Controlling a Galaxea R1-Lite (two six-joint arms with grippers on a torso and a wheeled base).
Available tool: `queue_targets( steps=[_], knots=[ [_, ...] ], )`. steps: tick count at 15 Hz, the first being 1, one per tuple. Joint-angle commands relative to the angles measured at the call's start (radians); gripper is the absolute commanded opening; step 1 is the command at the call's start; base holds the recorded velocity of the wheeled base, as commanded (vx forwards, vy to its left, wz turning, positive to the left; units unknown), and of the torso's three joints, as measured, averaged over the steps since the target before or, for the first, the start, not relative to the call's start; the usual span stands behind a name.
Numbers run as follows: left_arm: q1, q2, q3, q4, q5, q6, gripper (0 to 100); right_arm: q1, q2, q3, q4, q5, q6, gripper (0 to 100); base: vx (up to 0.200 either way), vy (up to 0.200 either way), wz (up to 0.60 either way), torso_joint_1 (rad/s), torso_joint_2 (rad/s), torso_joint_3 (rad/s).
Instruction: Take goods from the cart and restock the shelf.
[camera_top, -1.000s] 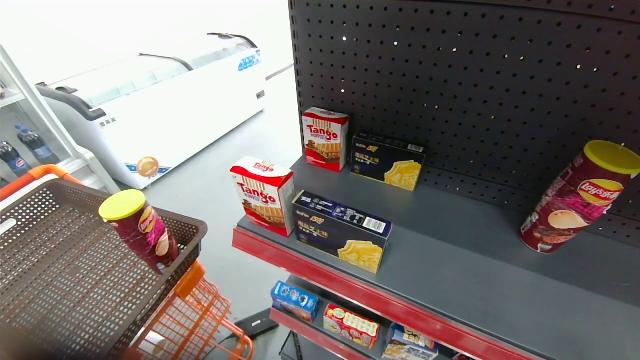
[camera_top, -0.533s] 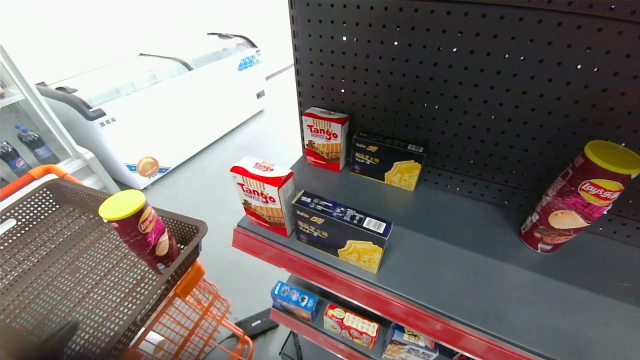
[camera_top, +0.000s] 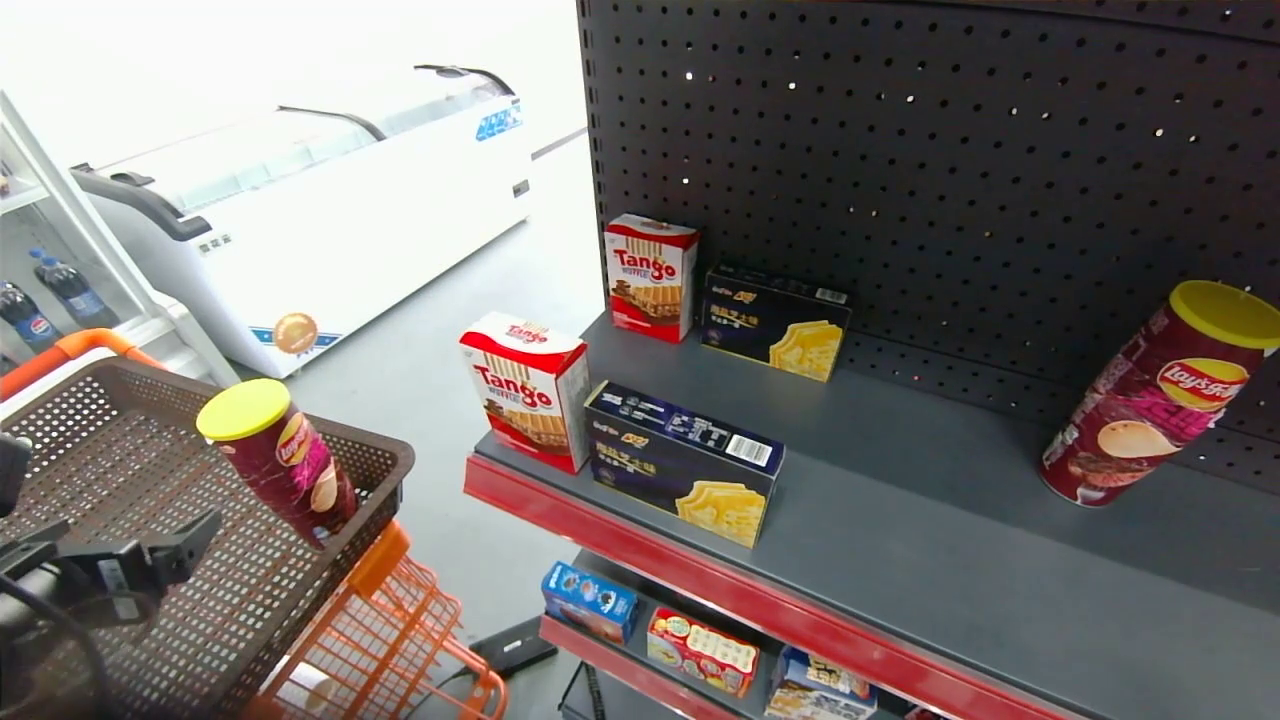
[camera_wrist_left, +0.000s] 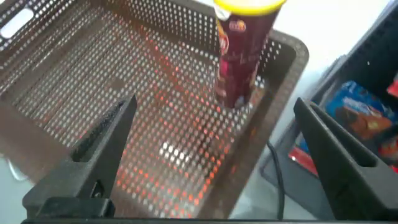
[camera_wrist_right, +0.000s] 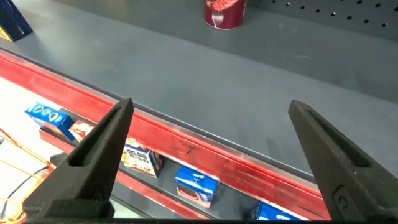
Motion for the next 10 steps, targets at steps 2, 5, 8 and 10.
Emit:
queue_targets(
  steps=[2, 5, 8, 10],
  knots=[
    [-0.02, 0.385, 0.0, -0.298, 0.001, -0.004, 100, 0.001, 0.001, 0.0, 0.0, 0.0, 0.0, 100, 0.0, 0.0, 0.0, 0.0, 0.0, 0.0],
    [-0.026, 0.525, -0.078, -0.395, 0.001, -0.01, 100, 0.001, 0.001, 0.0, 0.0, 0.0, 0.0, 100, 0.0, 0.0, 0.0, 0.0, 0.0, 0.0],
    [-0.064, 0.641, -0.17, -0.449, -0.001, -0.01, 100, 0.001, 0.001, 0.0, 0.0, 0.0, 0.0, 100, 0.0, 0.0, 0.0, 0.0, 0.0, 0.0],
    [-0.075, 0.689, -0.231, -0.449, -0.001, -0.009, 100, 0.001, 0.001, 0.0, 0.0, 0.0, 0.0, 100, 0.0, 0.0, 0.0, 0.0, 0.0, 0.0]
  ],
)
